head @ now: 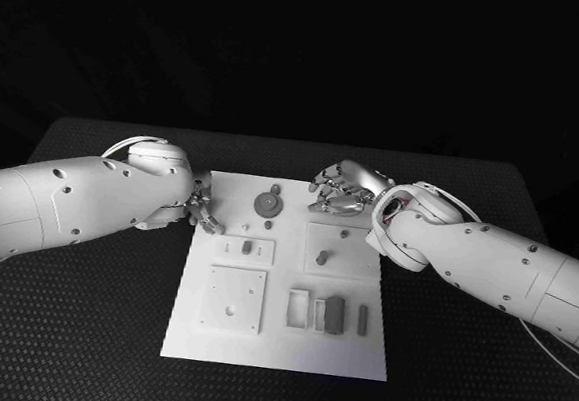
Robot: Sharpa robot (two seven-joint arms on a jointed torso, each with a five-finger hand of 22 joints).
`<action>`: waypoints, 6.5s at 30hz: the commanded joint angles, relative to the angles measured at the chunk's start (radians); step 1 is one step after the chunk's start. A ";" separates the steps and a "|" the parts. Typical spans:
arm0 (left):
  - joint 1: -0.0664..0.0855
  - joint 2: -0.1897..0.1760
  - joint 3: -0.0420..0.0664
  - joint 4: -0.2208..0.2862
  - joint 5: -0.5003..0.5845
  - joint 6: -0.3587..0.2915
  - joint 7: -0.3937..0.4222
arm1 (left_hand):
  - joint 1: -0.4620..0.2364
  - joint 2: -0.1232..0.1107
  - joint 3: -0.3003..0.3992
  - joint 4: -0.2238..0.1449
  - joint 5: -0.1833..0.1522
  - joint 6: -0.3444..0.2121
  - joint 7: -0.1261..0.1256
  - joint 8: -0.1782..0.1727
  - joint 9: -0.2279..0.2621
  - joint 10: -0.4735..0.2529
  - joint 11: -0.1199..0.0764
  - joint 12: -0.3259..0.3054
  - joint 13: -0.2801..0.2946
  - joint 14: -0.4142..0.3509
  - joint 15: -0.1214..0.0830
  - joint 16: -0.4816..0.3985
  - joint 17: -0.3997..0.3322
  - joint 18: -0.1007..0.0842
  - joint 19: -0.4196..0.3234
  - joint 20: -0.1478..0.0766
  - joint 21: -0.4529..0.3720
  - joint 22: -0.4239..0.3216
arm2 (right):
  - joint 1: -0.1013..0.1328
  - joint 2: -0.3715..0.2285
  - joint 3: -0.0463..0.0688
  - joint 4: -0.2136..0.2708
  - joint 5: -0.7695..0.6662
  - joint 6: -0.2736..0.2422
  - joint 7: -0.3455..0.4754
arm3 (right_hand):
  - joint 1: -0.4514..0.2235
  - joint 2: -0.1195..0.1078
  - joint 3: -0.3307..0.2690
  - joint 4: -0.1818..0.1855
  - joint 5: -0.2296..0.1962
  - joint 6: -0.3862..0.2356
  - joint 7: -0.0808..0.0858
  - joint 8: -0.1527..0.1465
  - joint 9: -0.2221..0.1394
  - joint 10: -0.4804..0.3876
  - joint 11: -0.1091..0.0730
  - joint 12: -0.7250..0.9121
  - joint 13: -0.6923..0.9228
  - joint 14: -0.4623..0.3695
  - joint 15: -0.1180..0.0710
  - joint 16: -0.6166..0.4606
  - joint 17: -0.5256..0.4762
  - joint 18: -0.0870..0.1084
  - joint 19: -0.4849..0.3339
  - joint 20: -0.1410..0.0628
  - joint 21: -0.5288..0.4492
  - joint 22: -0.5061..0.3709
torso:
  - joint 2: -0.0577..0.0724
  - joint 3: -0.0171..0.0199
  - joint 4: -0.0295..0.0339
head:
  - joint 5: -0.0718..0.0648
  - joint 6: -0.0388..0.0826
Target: Assemble the parts on the task board
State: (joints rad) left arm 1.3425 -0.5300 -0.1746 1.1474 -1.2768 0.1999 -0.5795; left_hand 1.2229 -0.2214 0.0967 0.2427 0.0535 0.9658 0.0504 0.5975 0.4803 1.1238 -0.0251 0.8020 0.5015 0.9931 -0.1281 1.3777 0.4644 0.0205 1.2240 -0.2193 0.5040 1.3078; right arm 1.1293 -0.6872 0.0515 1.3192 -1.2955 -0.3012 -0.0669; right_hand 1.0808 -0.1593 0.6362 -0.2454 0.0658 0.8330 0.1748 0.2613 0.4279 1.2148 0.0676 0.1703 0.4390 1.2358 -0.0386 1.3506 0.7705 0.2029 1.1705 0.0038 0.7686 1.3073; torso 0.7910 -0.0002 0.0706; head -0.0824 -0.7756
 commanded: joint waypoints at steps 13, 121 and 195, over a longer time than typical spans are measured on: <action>-0.008 -0.011 -0.005 0.011 0.024 -0.018 0.023 | 0.140 0.004 0.068 0.005 -0.005 -0.035 0.037 -0.001 0.001 -0.008 0.007 0.009 0.002 -0.004 0.009 0.007 0.000 0.037 0.003 0.005 0.000 0.018 | -0.001 0.000 0.000 0.002 -0.002 0.010 0.005 | -0.008 -0.001 0.000 0.004 0.001 0.001 0.008 0.002 -0.002 -0.001 0.006 0.006 0.001 -0.005 0.000 -0.004 -0.001 0.059 0.000 -0.008 -0.006 0.019 | 0.000 0.0007 0.0003 | 0.004 0.002; -0.067 -0.324 -0.065 0.285 -0.579 -0.504 0.577 | 0.344 -0.076 -0.103 0.050 0.170 -0.109 0.072 -0.197 -0.095 -0.160 0.129 -0.435 -0.158 -0.143 0.136 -0.206 0.046 0.055 -0.107 0.135 -0.248 -0.074 | -0.015 -0.015 0.000 -0.018 0.006 -0.011 0.021 | -0.010 0.002 0.000 0.008 0.001 -0.001 0.008 0.003 -0.002 -0.001 0.005 0.007 0.002 -0.004 0.000 -0.003 -0.001 0.059 0.002 -0.010 -0.005 0.020 | 0.001 0.0004 -0.0014 | 0.044 0.002; -0.080 -0.273 -0.064 0.225 -0.539 -0.457 0.539 | 0.297 -0.056 0.215 0.036 0.320 -0.077 0.080 -0.282 -0.135 -0.068 0.120 -0.594 -0.203 -0.121 0.125 -0.233 0.120 0.048 -0.091 0.120 -0.273 0.007 | -0.015 -0.014 0.000 -0.015 0.006 -0.013 0.020 | -0.011 0.002 -0.001 0.008 0.001 -0.002 0.008 0.003 -0.003 -0.001 0.005 0.008 0.003 -0.003 0.000 -0.003 -0.002 0.059 0.003 -0.010 -0.005 0.020 | 0.001 0.0002 -0.0008 | 0.035 0.004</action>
State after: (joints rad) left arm 1.2630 -0.8055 -0.2376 1.3733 -1.8147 -0.2815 -0.0329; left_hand 1.5208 -0.2866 0.3053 0.2772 0.3688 0.8950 0.1283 0.3165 0.3465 1.0563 0.0996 0.2123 0.3004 0.8741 0.0017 1.1500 0.5841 0.0481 1.1333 -0.0963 0.2366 1.3073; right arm 1.1146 -0.7015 0.0516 1.3025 -1.2888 -0.3133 -0.0550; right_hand 1.0808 -0.1592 0.6334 -0.2427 0.0658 0.8314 0.1729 0.2613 0.4264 1.2150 0.0678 0.1741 0.4409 1.2385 -0.0361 1.3506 0.7705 0.2030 1.1746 -0.0001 0.7686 1.3073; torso 0.7913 0.0004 0.0700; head -0.0465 -0.7714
